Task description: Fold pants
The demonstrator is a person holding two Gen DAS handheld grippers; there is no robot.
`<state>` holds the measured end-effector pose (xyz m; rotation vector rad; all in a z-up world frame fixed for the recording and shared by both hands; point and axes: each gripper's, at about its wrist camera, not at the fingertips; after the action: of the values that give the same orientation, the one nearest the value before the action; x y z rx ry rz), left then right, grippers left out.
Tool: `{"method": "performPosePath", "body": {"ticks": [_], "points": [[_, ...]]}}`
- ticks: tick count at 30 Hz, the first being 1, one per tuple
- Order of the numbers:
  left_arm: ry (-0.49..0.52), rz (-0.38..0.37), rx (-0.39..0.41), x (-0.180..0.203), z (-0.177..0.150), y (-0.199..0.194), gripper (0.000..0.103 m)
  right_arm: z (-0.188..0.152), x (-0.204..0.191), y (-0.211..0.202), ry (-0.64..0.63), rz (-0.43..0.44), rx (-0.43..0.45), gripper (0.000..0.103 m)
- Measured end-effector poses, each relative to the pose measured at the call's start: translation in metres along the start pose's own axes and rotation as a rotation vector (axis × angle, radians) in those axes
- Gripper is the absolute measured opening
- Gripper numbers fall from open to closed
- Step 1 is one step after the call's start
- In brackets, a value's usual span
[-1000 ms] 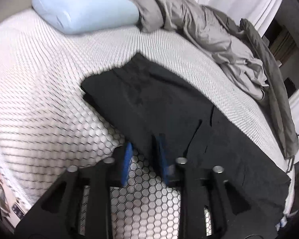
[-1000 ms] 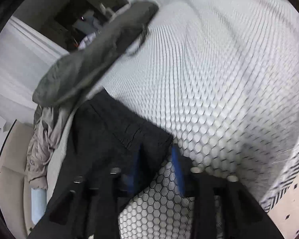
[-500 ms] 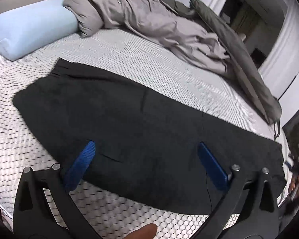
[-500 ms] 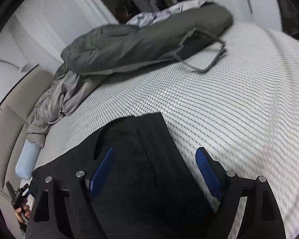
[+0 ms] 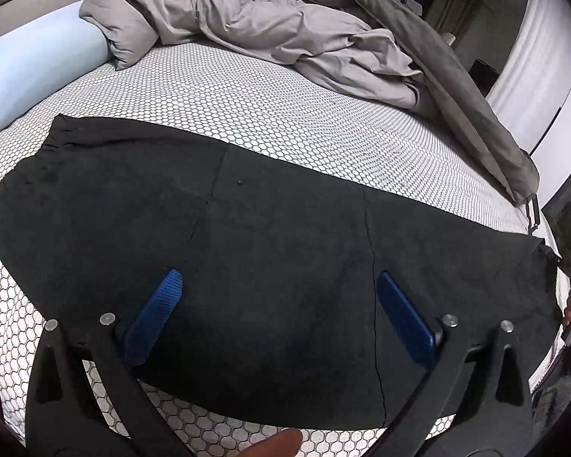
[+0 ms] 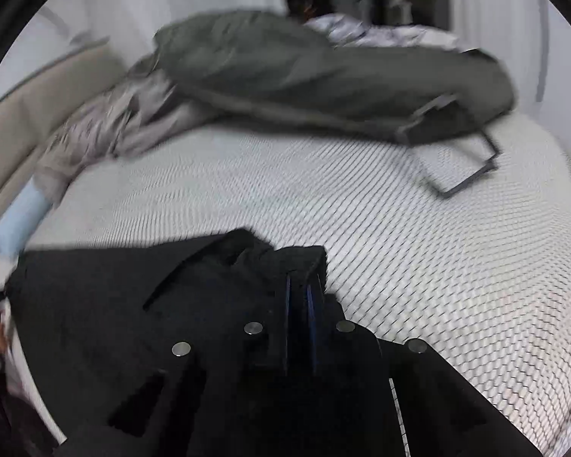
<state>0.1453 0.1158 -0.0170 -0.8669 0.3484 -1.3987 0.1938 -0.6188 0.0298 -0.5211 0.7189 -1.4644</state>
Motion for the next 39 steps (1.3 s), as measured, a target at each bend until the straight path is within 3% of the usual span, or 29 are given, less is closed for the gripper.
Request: {"method": "performPosePath", "body": {"ticks": [1, 3, 5, 9, 10, 12, 14, 17, 22, 24, 26, 28, 30, 32, 33, 35, 39], "points": [[0.002, 0.002, -0.004, 0.001, 0.000, 0.001, 0.102, -0.001, 0.005, 0.009, 0.023, -0.048, -0.039, 0.009], [0.015, 0.016, -0.025, 0.005, -0.002, 0.005, 0.102, -0.007, 0.009, 0.025, 0.047, -0.143, -0.125, 0.022], [0.035, 0.034, -0.026, 0.011, -0.004, 0.005, 0.102, -0.014, 0.007, 0.013, 0.061, -0.192, -0.111, 0.032], [0.146, 0.009, 0.000, 0.042, -0.011, -0.009, 0.102, -0.038, -0.024, -0.054, -0.005, -0.117, 0.003, 0.056], [0.172, -0.006, 0.003, 0.053, -0.015, -0.013, 0.102, -0.046, -0.038, -0.068, -0.044, -0.097, 0.001, 0.061], [0.233, -0.062, 0.000, 0.079, -0.024, -0.018, 0.102, -0.064, -0.065, -0.086, -0.080, -0.081, -0.003, 0.085], [0.287, -0.097, -0.017, 0.105, -0.034, -0.019, 0.102, -0.085, -0.095, -0.094, -0.102, -0.024, -0.021, 0.092], [0.390, -0.161, -0.058, 0.151, -0.055, -0.009, 0.102, -0.112, -0.141, -0.083, -0.149, 0.082, -0.077, 0.093], [0.570, -0.173, -0.154, 0.208, -0.099, 0.019, 0.102, -0.142, -0.197, -0.038, -0.243, 0.164, -0.170, 0.093], [0.618, -0.125, -0.186, 0.215, -0.110, 0.029, 0.102, -0.152, -0.203, -0.024, -0.323, 0.112, -0.188, 0.093], [0.599, -0.143, -0.196, 0.210, -0.110, 0.030, 0.102, -0.156, -0.194, -0.024, -0.389, 0.071, -0.163, 0.093], [0.583, -0.145, -0.205, 0.202, -0.106, 0.031, 0.102, -0.148, -0.161, -0.032, -0.350, -0.008, -0.137, 0.093], [0.563, -0.134, -0.209, 0.189, -0.100, 0.031, 0.102, -0.145, -0.125, -0.037, -0.284, -0.149, -0.119, 0.093], [0.538, -0.125, -0.210, 0.180, -0.095, 0.031, 0.102, -0.145, -0.079, -0.040, -0.220, -0.369, -0.093, 0.093], [0.532, -0.123, -0.212, 0.174, -0.090, 0.034, 0.102, -0.146, -0.060, -0.040, -0.169, -0.379, -0.094, 0.093], [0.528, -0.127, -0.212, 0.167, -0.086, 0.034, 0.101, -0.145, -0.037, -0.044, -0.057, -0.291, -0.098, 0.093], [0.510, -0.139, -0.185, 0.166, -0.073, 0.028, 0.090, -0.138, -0.065, -0.070, -0.131, -0.278, -0.021, 0.094]]}}
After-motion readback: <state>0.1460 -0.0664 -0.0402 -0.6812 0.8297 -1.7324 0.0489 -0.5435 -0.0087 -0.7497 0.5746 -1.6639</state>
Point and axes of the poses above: each gripper's, at about its wrist camera, not at the fingertips, and y roughly the way its jaws point, x to its right, z to its top, and after that the axes turned 2 degrees about x, right-handed
